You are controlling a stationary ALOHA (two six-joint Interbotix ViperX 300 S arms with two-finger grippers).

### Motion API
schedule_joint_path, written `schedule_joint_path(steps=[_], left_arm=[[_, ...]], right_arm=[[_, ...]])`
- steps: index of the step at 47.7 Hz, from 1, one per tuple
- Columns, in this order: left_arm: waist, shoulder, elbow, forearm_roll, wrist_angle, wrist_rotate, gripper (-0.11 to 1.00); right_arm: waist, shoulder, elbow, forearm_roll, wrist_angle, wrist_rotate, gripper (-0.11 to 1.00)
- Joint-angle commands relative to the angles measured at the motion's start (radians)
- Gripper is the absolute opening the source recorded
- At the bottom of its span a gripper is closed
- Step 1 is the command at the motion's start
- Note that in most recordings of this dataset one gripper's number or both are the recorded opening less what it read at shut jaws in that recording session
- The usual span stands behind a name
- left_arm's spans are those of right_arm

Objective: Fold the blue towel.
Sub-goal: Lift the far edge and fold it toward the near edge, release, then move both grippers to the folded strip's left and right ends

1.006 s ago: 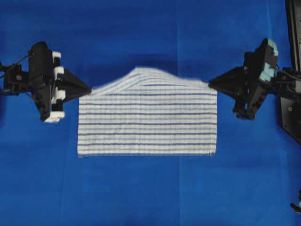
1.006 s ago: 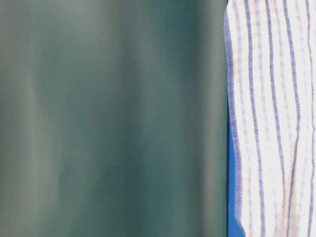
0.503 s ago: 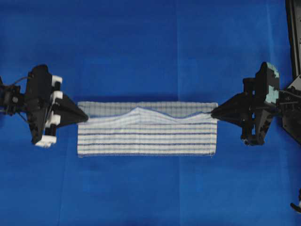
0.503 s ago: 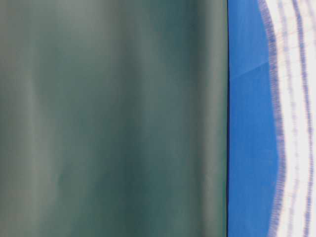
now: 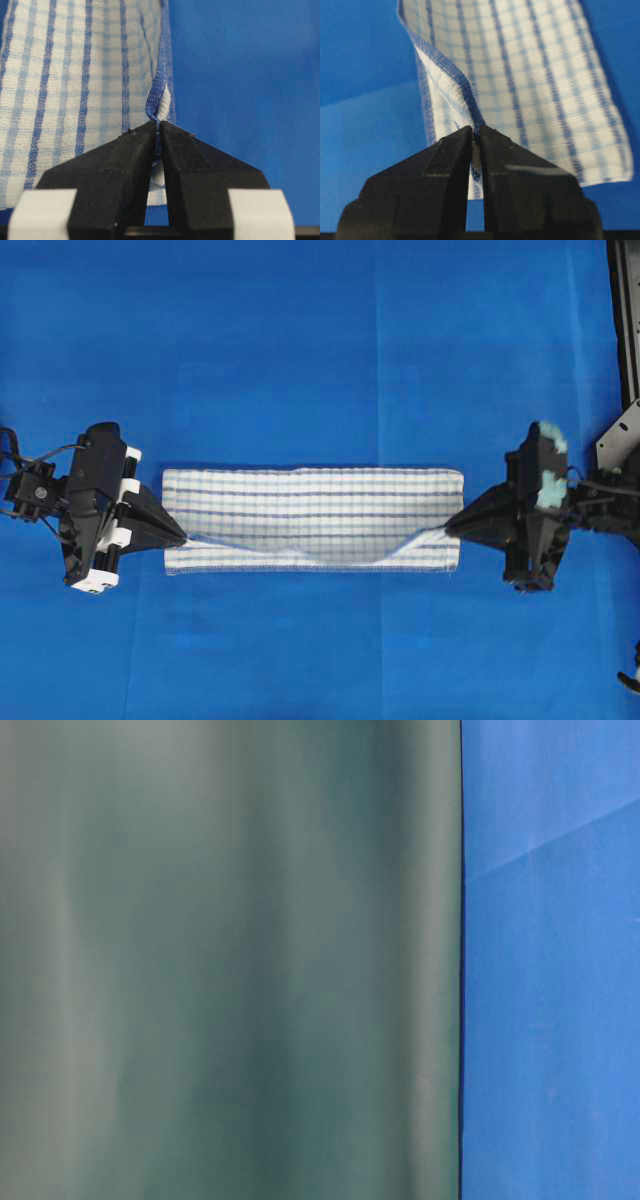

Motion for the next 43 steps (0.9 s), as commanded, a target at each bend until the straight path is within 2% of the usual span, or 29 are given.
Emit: schedule_joint_path(steps=[1, 6, 9, 14, 20, 24, 26, 31, 36, 43], left_arm=[[-0.005, 0.006, -0.017, -0.002, -0.008, -0.002, 0.04], [-0.005, 0.020, -0.017, -0.002, -0.003, -0.002, 0.05], [-0.006, 0.028, -0.017, -0.002, -0.003, -0.003, 0.12], [-0.005, 0.028, -0.018, -0.002, -0.002, -0.003, 0.42], [-0.005, 0.015, -0.018, -0.002, 0.006, 0.002, 0.78], [0.002, -0.005, -0.020, -0.002, 0.018, 0.011, 0.78], [0.014, -0.020, -0.021, -0.002, 0.034, 0.015, 0.76], [0.063, -0.054, -0.028, 0.000, 0.077, 0.018, 0.73], [0.124, -0.061, -0.034, 0.005, 0.109, 0.028, 0.73], [0.198, -0.044, -0.049, 0.005, 0.149, 0.106, 0.73]], right_arm=[[0.009, 0.020, -0.035, 0.002, -0.011, -0.002, -0.01], [0.009, 0.041, -0.046, 0.005, -0.009, -0.002, 0.01], [0.009, 0.044, -0.049, 0.009, -0.006, -0.002, 0.06], [0.009, 0.044, -0.049, 0.028, -0.003, -0.002, 0.25], [0.009, 0.035, -0.048, 0.032, 0.006, -0.012, 0.64], [0.008, 0.015, -0.044, 0.031, 0.006, -0.034, 0.86], [0.006, 0.000, -0.043, 0.031, 0.005, -0.048, 0.92], [-0.021, -0.049, -0.031, 0.032, 0.005, -0.095, 0.85], [-0.086, -0.083, -0.014, 0.034, 0.006, -0.135, 0.85], [-0.183, -0.083, -0.006, 0.034, 0.017, -0.198, 0.85]])
